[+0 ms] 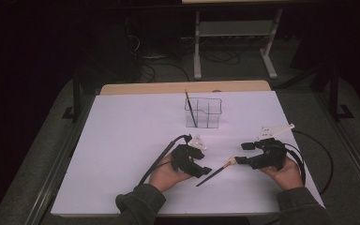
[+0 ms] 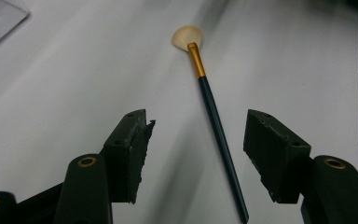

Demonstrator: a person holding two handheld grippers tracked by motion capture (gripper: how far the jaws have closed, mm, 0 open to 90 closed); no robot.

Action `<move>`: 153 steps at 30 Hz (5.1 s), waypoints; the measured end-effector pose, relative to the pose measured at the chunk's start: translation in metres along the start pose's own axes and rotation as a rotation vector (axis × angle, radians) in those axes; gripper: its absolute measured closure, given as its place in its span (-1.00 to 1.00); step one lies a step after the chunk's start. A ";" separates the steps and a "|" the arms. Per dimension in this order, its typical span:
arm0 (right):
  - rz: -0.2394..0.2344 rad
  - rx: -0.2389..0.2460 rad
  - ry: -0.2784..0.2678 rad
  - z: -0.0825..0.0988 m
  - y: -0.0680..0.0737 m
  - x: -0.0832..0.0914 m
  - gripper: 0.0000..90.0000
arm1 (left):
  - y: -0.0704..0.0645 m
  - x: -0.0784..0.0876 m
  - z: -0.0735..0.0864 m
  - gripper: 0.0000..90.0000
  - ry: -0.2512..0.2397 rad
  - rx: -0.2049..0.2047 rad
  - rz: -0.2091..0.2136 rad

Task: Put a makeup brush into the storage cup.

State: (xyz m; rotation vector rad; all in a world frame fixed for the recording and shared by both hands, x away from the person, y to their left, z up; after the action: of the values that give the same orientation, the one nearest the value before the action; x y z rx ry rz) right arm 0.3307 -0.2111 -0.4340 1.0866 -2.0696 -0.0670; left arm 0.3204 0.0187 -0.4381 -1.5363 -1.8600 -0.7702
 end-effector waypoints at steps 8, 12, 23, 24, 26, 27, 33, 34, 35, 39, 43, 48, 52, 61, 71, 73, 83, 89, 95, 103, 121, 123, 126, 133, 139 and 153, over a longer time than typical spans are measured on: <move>0.001 0.000 0.002 0.001 -0.001 -0.001 -0.34 | -0.003 -0.014 -0.007 -0.06 0.028 0.005 0.019; -0.001 -0.002 -0.001 0.001 -0.002 0.000 -0.34 | -0.005 -0.022 -0.010 -0.03 0.033 0.011 0.025; -0.002 -0.002 0.001 0.001 -0.001 -0.001 -0.35 | -0.006 -0.034 -0.014 0.09 0.071 -0.006 0.042; -0.002 -0.002 0.001 0.001 -0.001 -0.001 -0.35 | -0.006 -0.035 -0.014 0.11 0.073 -0.005 0.043; -0.002 0.001 0.002 0.001 -0.001 -0.001 -0.35 | -0.006 -0.037 -0.015 0.13 0.079 -0.006 0.045; -0.002 0.000 0.003 0.001 -0.001 -0.001 -0.35 | -0.007 -0.038 -0.015 0.15 0.080 -0.002 0.045; -0.003 0.002 0.000 0.001 -0.002 -0.001 -0.35 | -0.006 -0.042 -0.015 0.26 0.098 -0.012 0.048; -0.004 0.002 0.000 0.001 -0.002 -0.001 -0.35 | -0.006 -0.043 -0.015 0.29 0.102 -0.017 0.046; -0.003 0.002 0.000 0.001 -0.002 -0.001 -0.35 | -0.006 -0.043 -0.015 0.30 0.107 -0.018 0.044; -0.003 0.004 0.001 0.001 -0.002 -0.001 -0.35 | -0.006 -0.045 -0.014 0.38 0.115 -0.023 0.047; -0.003 0.002 0.002 0.001 -0.002 -0.001 -0.35 | -0.005 -0.046 -0.013 0.47 0.136 -0.040 0.041; -0.005 0.000 0.001 0.001 -0.002 -0.001 -0.36 | -0.005 -0.046 -0.013 0.57 0.143 -0.046 0.027; -0.005 -0.008 -0.003 0.001 -0.002 0.000 -0.36 | -0.004 -0.046 -0.013 0.68 0.152 -0.054 0.008; -0.004 0.001 0.007 0.001 -0.001 -0.003 -0.36 | -0.004 -0.047 -0.015 0.83 0.165 -0.058 -0.007; -0.003 0.000 0.018 0.002 0.000 -0.005 -0.36 | -0.001 -0.046 -0.014 0.85 0.166 -0.045 0.013; -0.005 0.006 0.016 0.001 -0.001 -0.006 -0.36 | -0.001 -0.046 -0.014 0.85 0.162 -0.043 0.010; -0.019 0.004 0.017 0.001 0.002 -0.008 -0.36 | 0.002 -0.041 -0.013 0.85 0.162 -0.041 0.012; -0.021 0.003 0.024 0.001 0.003 -0.011 -0.36 | 0.003 -0.035 -0.013 0.85 0.151 -0.028 0.009; -0.028 -0.001 0.026 0.001 0.005 -0.013 -0.36 | 0.004 -0.028 -0.012 0.85 0.124 -0.009 -0.004; -0.039 -0.001 0.039 0.000 0.008 -0.018 -0.36 | 0.009 -0.016 -0.008 0.85 0.098 0.017 -0.023; -0.079 -0.016 0.058 -0.003 0.017 -0.032 -0.33 | 0.016 0.011 -0.003 0.85 0.041 0.045 -0.068; -0.086 -0.019 0.065 -0.003 0.018 -0.035 -0.32 | 0.018 0.015 -0.003 0.85 0.034 0.048 -0.071; -0.094 -0.014 0.074 -0.005 0.019 -0.038 -0.28 | 0.019 0.020 -0.002 0.85 0.027 0.053 -0.073; -0.143 -0.021 0.087 -0.014 0.027 -0.047 -0.13 | 0.021 0.030 -0.001 0.85 -0.011 0.070 -0.080; -0.194 -0.043 0.083 -0.021 0.031 -0.055 -0.02 | 0.022 0.040 0.001 0.85 -0.029 0.054 -0.087; -0.195 -0.016 0.084 -0.034 0.036 -0.048 -0.01 | 0.017 0.056 0.008 0.85 -0.063 0.014 -0.055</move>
State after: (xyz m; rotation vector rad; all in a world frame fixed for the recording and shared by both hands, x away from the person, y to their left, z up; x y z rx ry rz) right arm 0.3446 -0.1439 -0.4258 1.2579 -1.8813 -0.1328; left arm 0.3282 0.0637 -0.3998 -1.5228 -1.9560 -0.7402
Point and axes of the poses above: each handheld gripper's, and its own axes: x roughly backward along the jaws, z roughly out of its underside, y roughly to its left, the point moved 4 cm from there along -x, roughly forward along the jaws, and after that the axes turned 14 degrees about -x, right-handed, at the moved point
